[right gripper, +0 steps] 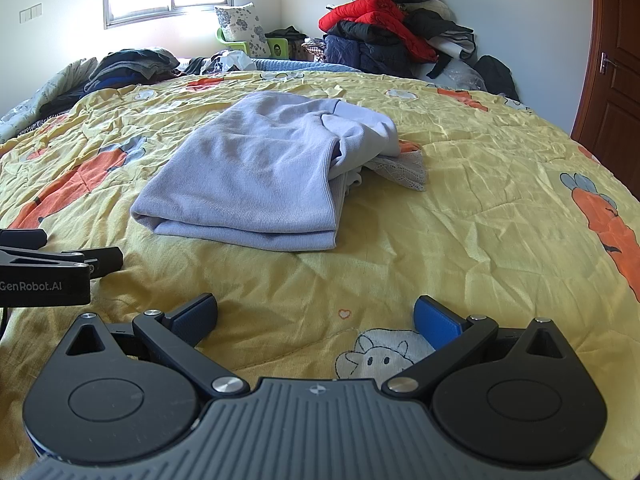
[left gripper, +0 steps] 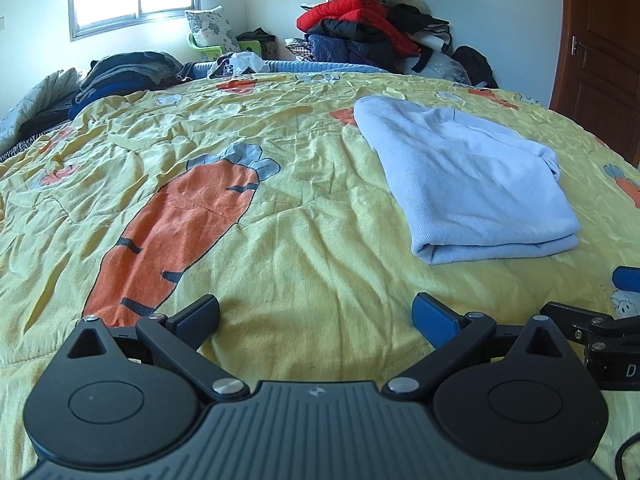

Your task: Fold small clothes

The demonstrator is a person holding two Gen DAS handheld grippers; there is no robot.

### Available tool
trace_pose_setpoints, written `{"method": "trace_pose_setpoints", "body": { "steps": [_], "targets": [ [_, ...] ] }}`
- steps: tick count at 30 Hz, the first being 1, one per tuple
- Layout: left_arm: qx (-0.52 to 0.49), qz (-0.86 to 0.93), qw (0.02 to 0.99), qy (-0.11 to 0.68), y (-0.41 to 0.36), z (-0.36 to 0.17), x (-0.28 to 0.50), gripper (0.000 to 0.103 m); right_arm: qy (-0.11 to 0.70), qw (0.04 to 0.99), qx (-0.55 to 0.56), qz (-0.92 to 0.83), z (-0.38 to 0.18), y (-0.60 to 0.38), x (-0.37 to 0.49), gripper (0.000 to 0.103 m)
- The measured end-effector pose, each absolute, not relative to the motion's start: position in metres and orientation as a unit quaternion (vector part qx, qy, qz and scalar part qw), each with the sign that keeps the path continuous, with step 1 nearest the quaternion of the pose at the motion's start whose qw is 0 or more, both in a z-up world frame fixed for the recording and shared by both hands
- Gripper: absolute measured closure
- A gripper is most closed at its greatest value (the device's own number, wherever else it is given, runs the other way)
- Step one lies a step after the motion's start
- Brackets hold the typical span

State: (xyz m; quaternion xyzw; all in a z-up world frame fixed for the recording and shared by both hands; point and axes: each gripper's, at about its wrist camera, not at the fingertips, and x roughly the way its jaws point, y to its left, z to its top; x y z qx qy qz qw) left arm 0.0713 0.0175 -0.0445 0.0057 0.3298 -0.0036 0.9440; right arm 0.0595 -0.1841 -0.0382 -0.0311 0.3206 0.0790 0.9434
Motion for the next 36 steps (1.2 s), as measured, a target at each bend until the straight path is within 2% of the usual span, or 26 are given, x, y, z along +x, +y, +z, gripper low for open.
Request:
{"method": "trace_pose_setpoints", "body": {
  "steps": [36],
  "targets": [
    [-0.008,0.041,0.945,0.325,0.024,-0.045,0.059,0.000,0.320,0.946,-0.016,0.044,-0.039,-0.190,0.059,0.000]
  ]
}}
